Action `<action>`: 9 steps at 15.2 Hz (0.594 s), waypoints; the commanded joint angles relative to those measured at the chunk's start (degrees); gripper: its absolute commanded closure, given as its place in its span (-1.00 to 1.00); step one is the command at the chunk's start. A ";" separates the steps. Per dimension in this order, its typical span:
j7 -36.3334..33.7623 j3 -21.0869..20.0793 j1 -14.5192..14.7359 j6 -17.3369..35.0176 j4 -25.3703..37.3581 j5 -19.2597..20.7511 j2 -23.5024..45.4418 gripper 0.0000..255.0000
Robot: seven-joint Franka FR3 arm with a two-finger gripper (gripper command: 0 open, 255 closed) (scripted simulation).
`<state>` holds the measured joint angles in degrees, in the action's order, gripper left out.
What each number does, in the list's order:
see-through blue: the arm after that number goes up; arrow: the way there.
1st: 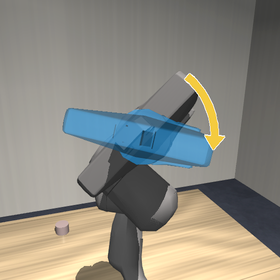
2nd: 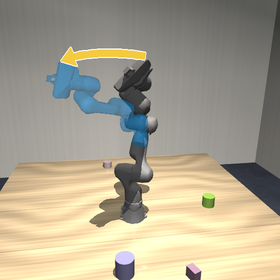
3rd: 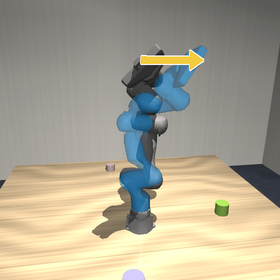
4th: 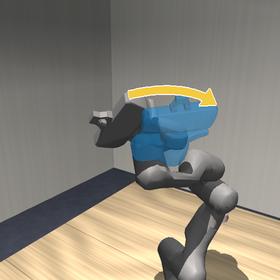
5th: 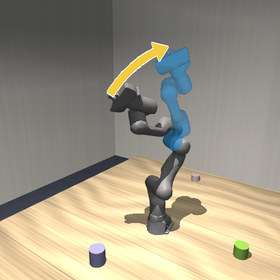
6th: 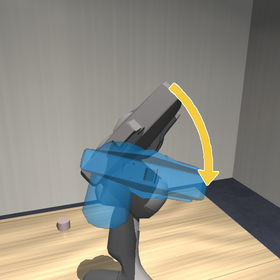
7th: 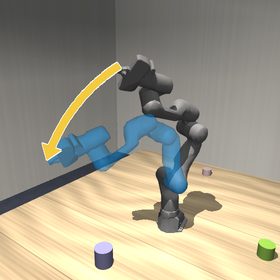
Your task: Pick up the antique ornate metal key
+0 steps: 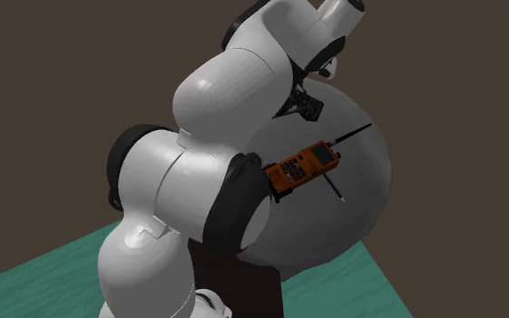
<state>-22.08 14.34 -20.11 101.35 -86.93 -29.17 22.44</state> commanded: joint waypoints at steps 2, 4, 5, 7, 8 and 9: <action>-1.39 0.81 -2.69 -0.18 3.02 -2.79 4.70 -1.00; -2.56 1.20 -4.43 -0.36 5.03 -4.53 7.69 -1.00; -3.11 1.35 -5.23 -0.42 5.90 -5.29 9.01 -1.00; -2.53 1.24 -5.20 0.69 5.08 -5.52 9.44 -1.00; -2.24 1.19 -5.17 1.23 4.70 -5.65 9.68 -1.00; -1.96 1.14 -5.16 1.77 4.33 -5.78 9.92 -1.00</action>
<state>-24.26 15.53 -25.20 102.61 -82.48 -34.73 31.91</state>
